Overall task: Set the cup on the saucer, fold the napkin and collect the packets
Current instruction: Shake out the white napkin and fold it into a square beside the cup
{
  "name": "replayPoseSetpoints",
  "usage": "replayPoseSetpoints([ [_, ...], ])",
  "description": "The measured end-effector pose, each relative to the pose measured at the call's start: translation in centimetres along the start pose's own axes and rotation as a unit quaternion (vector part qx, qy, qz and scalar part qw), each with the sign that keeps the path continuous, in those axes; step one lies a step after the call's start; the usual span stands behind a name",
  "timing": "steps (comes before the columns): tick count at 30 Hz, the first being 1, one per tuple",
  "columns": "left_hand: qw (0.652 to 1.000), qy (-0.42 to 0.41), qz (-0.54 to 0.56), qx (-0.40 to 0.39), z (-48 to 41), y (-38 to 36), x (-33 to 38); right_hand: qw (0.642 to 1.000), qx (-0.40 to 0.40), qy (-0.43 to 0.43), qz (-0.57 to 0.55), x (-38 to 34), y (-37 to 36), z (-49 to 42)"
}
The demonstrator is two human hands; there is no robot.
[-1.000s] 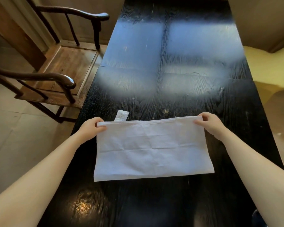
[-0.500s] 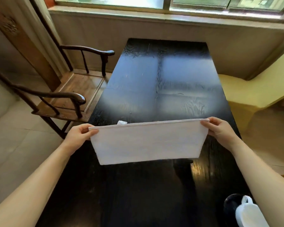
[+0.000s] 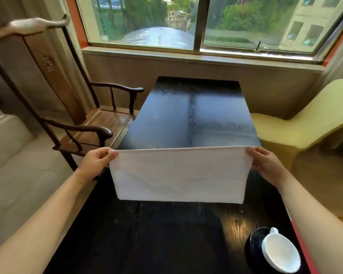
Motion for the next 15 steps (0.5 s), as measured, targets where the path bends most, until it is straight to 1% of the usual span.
replayPoseSetpoints([
  [5,0.995,0.041,0.075,0.053,3.7,-0.5,-0.8,0.999,0.018,-0.016,-0.033,2.5,-0.9,2.1],
  [7,0.992,0.060,0.082,0.069,5.4,-0.7,-1.6,0.999,0.016,-0.025,-0.030,3.8,-1.1,2.9],
  [10,0.990,0.089,0.087,0.067,8.3,-0.8,-3.0,0.999,0.009,-0.049,-0.016,5.9,-1.2,4.1],
  [15,0.986,0.137,0.067,0.071,12.4,-1.1,-5.4,0.993,0.016,-0.112,0.040,10.2,-1.3,5.6],
])
Point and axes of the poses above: each hand's wrist, its own z-axis away from the middle knuckle, its own y-axis out of the back of the hand, x = y × z, the point moved 3 cm from there along -z, towards the middle knuckle, and after that the axes turned 10 degrees about -y, right-handed, at the moved point
